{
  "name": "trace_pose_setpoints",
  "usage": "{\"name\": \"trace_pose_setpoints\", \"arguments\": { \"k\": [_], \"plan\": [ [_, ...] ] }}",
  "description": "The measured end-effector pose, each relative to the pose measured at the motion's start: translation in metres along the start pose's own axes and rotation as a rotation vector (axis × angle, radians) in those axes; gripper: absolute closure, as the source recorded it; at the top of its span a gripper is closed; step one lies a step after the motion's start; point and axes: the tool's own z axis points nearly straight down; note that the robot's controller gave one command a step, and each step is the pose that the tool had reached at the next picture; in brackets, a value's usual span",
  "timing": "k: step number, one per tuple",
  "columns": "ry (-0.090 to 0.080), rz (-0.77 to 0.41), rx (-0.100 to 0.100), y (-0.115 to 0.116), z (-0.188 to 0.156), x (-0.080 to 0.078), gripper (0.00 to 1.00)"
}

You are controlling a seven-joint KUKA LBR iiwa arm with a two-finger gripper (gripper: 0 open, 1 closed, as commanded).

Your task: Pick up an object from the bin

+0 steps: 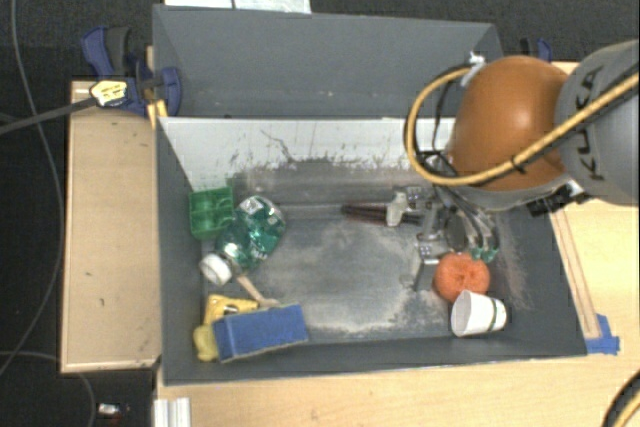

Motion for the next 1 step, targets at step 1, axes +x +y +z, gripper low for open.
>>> {"name": "trace_pose_setpoints", "arguments": {
  "k": [1],
  "plan": [
    [-0.007, 0.001, 0.000, -0.0003, -0.0030, -0.0018, 0.00]
  ]
}}
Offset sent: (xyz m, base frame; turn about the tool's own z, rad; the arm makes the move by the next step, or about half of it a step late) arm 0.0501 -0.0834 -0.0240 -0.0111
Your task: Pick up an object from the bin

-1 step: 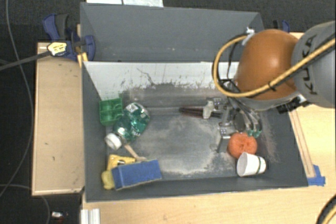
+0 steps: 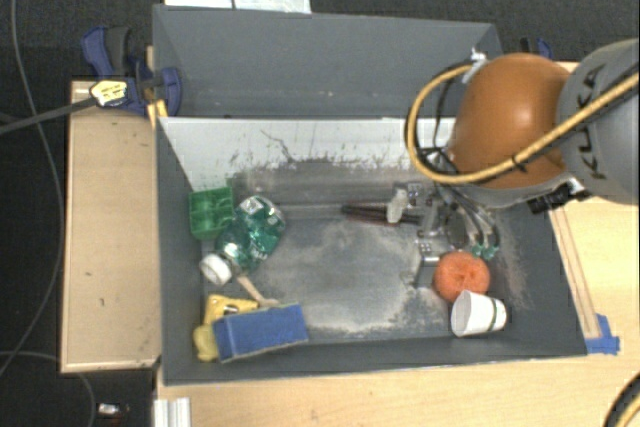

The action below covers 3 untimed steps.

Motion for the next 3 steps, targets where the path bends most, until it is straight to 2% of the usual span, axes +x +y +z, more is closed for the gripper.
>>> {"name": "trace_pose_setpoints", "arguments": {
  "k": [1, 2, 3],
  "plan": [
    [-0.005, -0.013, 0.001, -0.084, 0.025, -0.048, 0.00],
    [-0.003, -0.034, -0.002, -0.093, 0.017, -0.001, 0.00],
    [-0.009, 0.038, 0.000, -0.074, 0.041, -0.026, 0.00]
  ]
}}
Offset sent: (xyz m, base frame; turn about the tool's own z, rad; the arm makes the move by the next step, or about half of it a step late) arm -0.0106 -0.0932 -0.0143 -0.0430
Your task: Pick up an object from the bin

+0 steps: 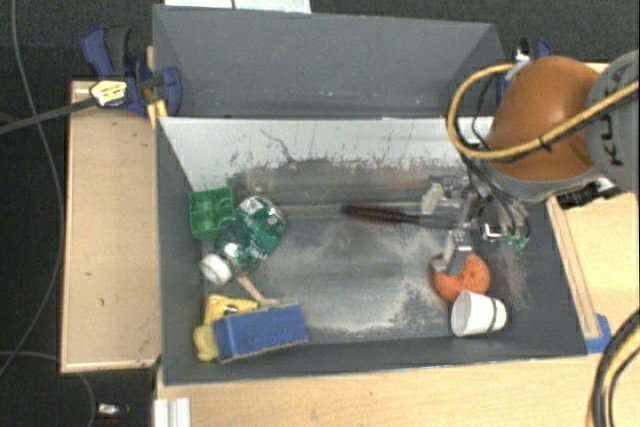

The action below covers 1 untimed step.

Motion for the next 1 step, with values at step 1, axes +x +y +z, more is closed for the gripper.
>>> {"name": "trace_pose_setpoints", "arguments": {
  "k": [1],
  "plan": [
    [0.003, -0.240, -0.001, -0.0130, 0.0165, 0.0321, 0.00]
  ]
}}
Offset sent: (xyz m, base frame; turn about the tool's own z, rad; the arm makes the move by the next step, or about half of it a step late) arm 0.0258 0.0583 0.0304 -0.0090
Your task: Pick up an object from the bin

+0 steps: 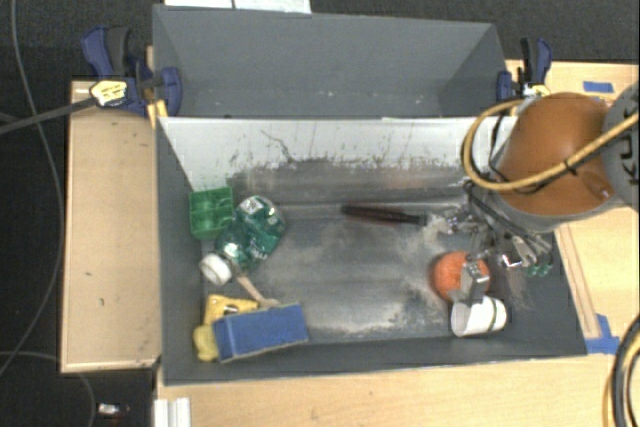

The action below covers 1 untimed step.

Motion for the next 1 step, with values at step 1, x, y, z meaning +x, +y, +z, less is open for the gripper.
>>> {"name": "trace_pose_setpoints", "arguments": {
  "k": [1],
  "plan": [
    [-0.007, -0.042, 0.001, 0.0255, -0.0227, -0.0332, 0.00]
  ]
}}
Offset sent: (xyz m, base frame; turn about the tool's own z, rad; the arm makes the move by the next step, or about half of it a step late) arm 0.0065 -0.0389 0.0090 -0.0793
